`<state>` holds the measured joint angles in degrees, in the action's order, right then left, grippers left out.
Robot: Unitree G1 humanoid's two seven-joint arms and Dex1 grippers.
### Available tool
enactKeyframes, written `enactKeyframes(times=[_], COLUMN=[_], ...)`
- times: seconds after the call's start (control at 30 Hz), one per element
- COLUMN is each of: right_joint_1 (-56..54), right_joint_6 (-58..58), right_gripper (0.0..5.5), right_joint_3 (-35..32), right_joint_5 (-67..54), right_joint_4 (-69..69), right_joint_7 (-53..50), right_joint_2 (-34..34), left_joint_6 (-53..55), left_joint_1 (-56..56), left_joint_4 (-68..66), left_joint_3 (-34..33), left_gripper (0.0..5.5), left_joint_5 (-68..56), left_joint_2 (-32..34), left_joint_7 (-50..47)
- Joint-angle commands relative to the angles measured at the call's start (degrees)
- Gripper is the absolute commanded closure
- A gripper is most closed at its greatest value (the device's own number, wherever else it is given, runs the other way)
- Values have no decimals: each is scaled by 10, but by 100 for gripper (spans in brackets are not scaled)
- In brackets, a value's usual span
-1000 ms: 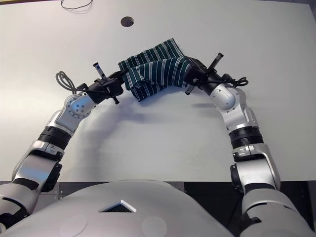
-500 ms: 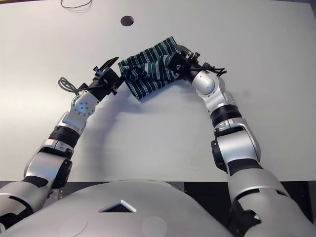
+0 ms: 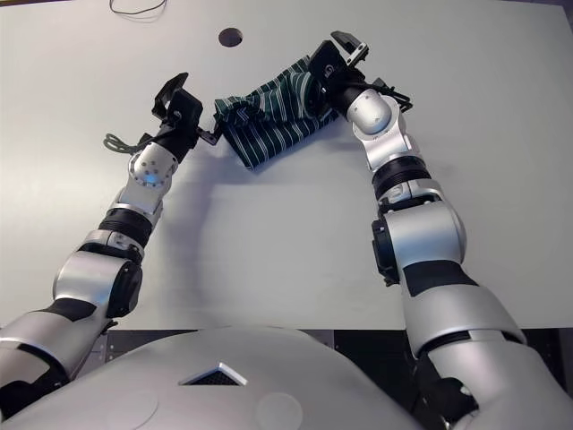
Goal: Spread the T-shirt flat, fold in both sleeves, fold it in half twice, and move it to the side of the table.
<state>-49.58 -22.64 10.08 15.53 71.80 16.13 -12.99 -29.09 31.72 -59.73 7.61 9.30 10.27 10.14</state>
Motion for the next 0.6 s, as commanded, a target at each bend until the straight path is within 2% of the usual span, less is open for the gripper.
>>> enactKeyframes(times=[0.03, 0.13, 0.3, 0.43, 0.6], right_joint_1=[-26, -29, -36, -46, -56], right_joint_6=[33, 43, 73, 101, 138], right_gripper=[83, 83, 17, 17, 17], right_joint_3=[-9, -11, -48, -103, -161], right_joint_5=[-5, -3, -34, -82, -131], right_joint_4=[18, 24, 32, 37, 41], right_joint_7=[0, -7, -10, -3, -5], right_joint_2=[17, 23, 28, 24, 24], left_joint_6=[11, 11, 19, 44, 76], left_joint_1=[12, 10, 10, 15, 19], left_joint_4=[-27, -32, -26, -20, -28], left_joint_3=[-7, -18, -75, -137, -161], left_gripper=[10, 4, 0, 0, 0], left_joint_5=[-3, -15, -88, -174, -198], left_joint_2=[-11, -19, -38, -58, -63], left_joint_7=[-3, 3, 34, 97, 110])
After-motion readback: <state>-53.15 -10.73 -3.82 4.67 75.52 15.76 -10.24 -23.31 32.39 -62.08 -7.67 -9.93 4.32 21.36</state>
